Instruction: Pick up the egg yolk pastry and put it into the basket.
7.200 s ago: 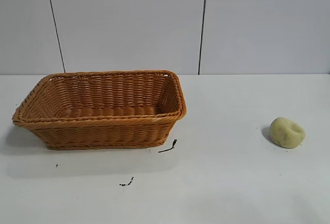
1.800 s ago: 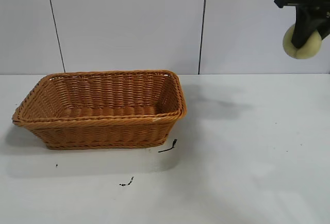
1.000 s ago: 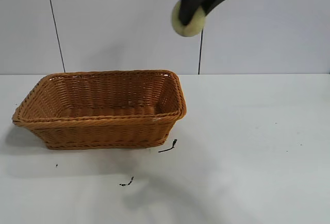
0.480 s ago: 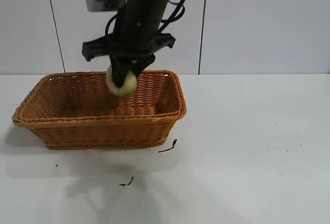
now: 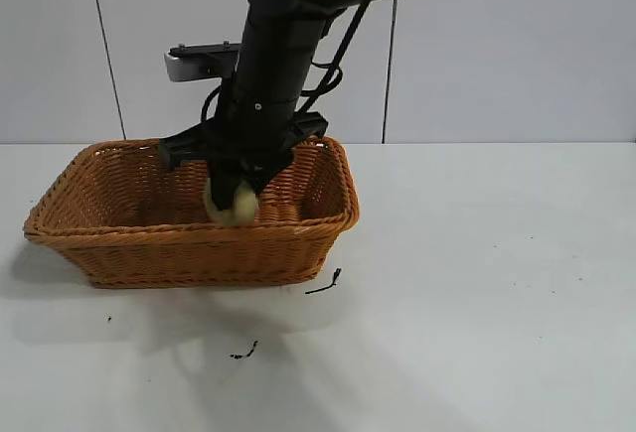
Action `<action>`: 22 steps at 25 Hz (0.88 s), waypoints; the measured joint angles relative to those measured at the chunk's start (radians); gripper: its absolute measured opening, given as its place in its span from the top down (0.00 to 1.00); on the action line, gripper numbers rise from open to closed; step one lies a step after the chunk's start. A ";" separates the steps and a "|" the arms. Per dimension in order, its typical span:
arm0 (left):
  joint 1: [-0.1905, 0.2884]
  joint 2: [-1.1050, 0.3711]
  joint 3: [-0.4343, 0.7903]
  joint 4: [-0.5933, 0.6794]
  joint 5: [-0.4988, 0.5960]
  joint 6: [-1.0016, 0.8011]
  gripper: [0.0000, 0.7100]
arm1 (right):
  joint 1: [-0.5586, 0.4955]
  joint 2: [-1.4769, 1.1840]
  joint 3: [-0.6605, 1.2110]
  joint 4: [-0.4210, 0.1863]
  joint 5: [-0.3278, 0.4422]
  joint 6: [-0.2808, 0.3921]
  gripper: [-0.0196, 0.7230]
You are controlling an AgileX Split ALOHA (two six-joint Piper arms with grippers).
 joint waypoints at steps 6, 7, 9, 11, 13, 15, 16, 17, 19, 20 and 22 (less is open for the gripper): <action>0.000 0.000 0.000 0.000 0.000 0.000 0.02 | 0.000 -0.010 -0.059 -0.001 0.043 0.001 0.14; 0.000 0.000 0.000 0.000 0.000 0.000 0.02 | 0.000 -0.017 -0.078 -0.002 0.058 0.002 0.13; 0.000 0.000 0.000 0.000 0.000 0.000 0.02 | 0.000 -0.029 -0.133 -0.009 0.094 0.008 0.12; 0.000 0.000 0.000 0.000 0.000 0.000 0.02 | -0.002 -0.040 -0.181 -0.023 0.134 0.008 0.12; 0.000 0.000 0.000 0.000 0.000 0.000 0.02 | -0.014 -0.044 -0.224 -0.035 0.164 0.008 0.12; 0.000 0.000 0.000 0.000 0.000 0.000 0.02 | -0.038 -0.046 -0.247 -0.055 0.183 0.008 0.12; 0.000 0.000 0.000 0.000 0.000 0.000 0.02 | -0.057 -0.046 -0.254 -0.065 0.196 0.016 0.12; 0.000 0.000 0.000 0.000 0.000 0.000 0.02 | -0.081 -0.046 -0.257 -0.071 0.207 0.019 0.12; 0.000 0.000 0.000 0.000 0.000 0.000 0.02 | -0.135 -0.046 -0.260 -0.080 0.228 0.021 0.12; 0.000 0.000 0.000 0.000 0.000 0.000 0.02 | -0.169 -0.046 -0.260 -0.080 0.240 0.022 0.12; 0.000 0.000 0.000 0.000 0.000 0.000 0.02 | -0.234 -0.046 -0.260 -0.084 0.252 0.022 0.12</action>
